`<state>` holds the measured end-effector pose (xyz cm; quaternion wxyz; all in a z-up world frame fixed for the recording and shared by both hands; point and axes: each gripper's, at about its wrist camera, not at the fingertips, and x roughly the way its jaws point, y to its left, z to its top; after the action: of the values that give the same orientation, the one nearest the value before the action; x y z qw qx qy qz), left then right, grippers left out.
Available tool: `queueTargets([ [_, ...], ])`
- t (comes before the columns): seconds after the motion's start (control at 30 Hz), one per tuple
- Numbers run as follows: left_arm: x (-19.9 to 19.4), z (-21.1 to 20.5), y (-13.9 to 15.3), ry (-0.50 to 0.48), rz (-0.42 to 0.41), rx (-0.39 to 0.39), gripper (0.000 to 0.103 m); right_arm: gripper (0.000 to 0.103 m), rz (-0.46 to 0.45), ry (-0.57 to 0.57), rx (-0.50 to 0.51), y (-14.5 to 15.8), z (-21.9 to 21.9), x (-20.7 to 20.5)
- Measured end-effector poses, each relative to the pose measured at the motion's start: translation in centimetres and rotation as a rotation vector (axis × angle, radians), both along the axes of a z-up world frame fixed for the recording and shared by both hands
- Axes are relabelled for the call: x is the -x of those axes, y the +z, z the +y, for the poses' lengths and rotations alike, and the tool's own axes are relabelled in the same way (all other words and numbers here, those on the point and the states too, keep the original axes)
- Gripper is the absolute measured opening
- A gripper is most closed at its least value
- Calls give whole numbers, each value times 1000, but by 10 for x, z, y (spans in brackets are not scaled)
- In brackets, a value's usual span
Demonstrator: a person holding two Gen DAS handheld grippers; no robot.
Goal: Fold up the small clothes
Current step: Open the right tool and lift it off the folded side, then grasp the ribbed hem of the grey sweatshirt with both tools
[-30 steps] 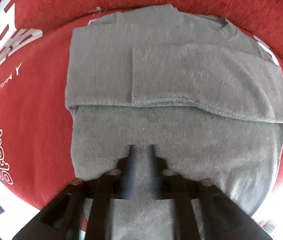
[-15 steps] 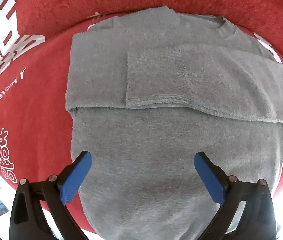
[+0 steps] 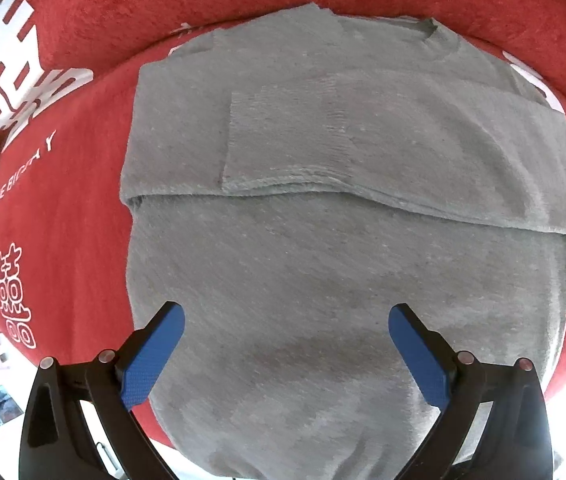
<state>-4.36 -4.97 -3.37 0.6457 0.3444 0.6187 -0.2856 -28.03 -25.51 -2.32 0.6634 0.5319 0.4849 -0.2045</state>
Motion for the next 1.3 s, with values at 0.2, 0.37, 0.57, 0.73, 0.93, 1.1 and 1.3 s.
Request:
queueTargets([
  [0.2, 18, 0, 4, 10, 13, -1, 103, 87, -16, 25, -32, -3, -5, 1],
  [0.37, 29, 4, 10, 33, 20, 18, 103, 87, -19, 50, -53, -8, -4, 1],
  [0.57, 34, 25, 10, 53, 55, 28, 103, 87, -36, 43, -86, -11, 11, 8],
  [0.73, 32, 60, 4, 54, 81, 23, 103, 87, -74, 9, -129, -14, 37, 23],
  [0.93, 34, 121, 3, 49, 134, 53, 103, 87, -114, -19, -245, -25, 91, 60],
  [1.1, 40, 178, -10, 83, 212, 39, 103, 87, -52, -15, -323, -47, 142, 100],
  [1.3, 55, 213, -41, 101, 303, 16, 103, 87, 40, -46, -356, -89, 178, 127],
])
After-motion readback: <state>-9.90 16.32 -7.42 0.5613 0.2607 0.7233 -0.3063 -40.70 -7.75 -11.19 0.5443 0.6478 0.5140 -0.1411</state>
